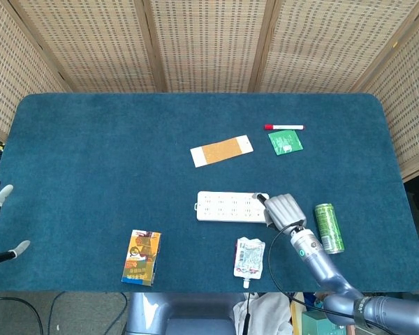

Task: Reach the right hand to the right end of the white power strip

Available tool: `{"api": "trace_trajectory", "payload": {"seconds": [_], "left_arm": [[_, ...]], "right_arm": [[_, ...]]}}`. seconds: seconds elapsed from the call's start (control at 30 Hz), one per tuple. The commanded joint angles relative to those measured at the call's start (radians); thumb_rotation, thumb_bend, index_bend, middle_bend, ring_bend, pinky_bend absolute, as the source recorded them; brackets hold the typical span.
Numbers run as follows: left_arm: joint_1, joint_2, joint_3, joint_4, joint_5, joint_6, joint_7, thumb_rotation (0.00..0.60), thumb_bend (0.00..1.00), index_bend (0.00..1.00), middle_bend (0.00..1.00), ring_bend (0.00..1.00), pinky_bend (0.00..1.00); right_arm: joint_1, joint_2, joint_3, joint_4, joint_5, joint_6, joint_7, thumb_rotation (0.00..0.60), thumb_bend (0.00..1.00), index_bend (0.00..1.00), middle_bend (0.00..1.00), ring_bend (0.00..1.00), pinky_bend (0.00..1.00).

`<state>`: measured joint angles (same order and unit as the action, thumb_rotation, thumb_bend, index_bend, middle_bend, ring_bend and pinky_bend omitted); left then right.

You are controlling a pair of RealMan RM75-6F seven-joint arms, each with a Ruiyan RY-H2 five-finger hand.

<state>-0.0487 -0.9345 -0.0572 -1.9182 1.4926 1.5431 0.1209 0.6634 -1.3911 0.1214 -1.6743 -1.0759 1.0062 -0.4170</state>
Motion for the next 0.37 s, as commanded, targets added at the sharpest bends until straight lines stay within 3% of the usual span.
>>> {"api": "trace_trajectory", "payload": {"seconds": [0.03,0.1,0.17,0.2,0.23,0.27,0.3,0.33,0.37], "left_arm": [[0.002,0.002,0.002,0.0,0.005,0.002,-0.004,0.6,0.0,0.0,0.0,0.0,0.0],[0.003,0.003,0.004,0.001,0.009,0.003,-0.006,0.6,0.0,0.0,0.0,0.0,0.0],[0.004,0.004,0.007,0.002,0.014,0.005,-0.008,0.6,0.0,0.0,0.0,0.0,0.0],[0.005,0.004,0.009,0.002,0.018,0.006,-0.008,0.6,0.0,0.0,0.0,0.0,0.0],[0.006,0.003,0.01,0.003,0.022,0.007,-0.009,0.6,0.0,0.0,0.0,0.0,0.0],[0.007,0.003,0.012,0.003,0.025,0.008,-0.009,0.6,0.0,0.0,0.0,0.0,0.0],[0.008,0.003,0.013,0.004,0.028,0.008,-0.008,0.6,0.0,0.0,0.0,0.0,0.0],[0.008,0.003,0.015,0.004,0.031,0.009,-0.008,0.6,0.0,0.0,0.0,0.0,0.0],[0.009,0.003,0.017,0.005,0.033,0.008,-0.007,0.6,0.0,0.0,0.0,0.0,0.0]], "right_arm": [[-0.049,0.079,0.044,-0.077,-0.127,0.119,0.097,0.6,0.79,0.2,0.91,0.93,1.0],[-0.078,0.106,0.043,-0.096,-0.183,0.177,0.132,0.6,0.78,0.2,0.9,0.92,1.0],[-0.133,0.134,0.026,-0.113,-0.258,0.266,0.188,0.6,0.68,0.2,0.83,0.84,0.94],[-0.166,0.153,0.003,-0.12,-0.285,0.301,0.204,0.6,0.52,0.19,0.72,0.71,0.83],[-0.188,0.171,-0.018,-0.126,-0.305,0.317,0.21,0.6,0.31,0.14,0.55,0.51,0.67],[-0.213,0.195,-0.044,-0.133,-0.311,0.329,0.199,0.6,0.19,0.1,0.41,0.36,0.54],[-0.23,0.21,-0.059,-0.137,-0.312,0.338,0.186,0.6,0.06,0.04,0.21,0.17,0.34],[-0.256,0.226,-0.081,-0.143,-0.317,0.356,0.172,0.6,0.0,0.0,0.07,0.05,0.17],[-0.281,0.235,-0.099,-0.146,-0.322,0.375,0.17,0.6,0.0,0.0,0.03,0.01,0.08]]}}
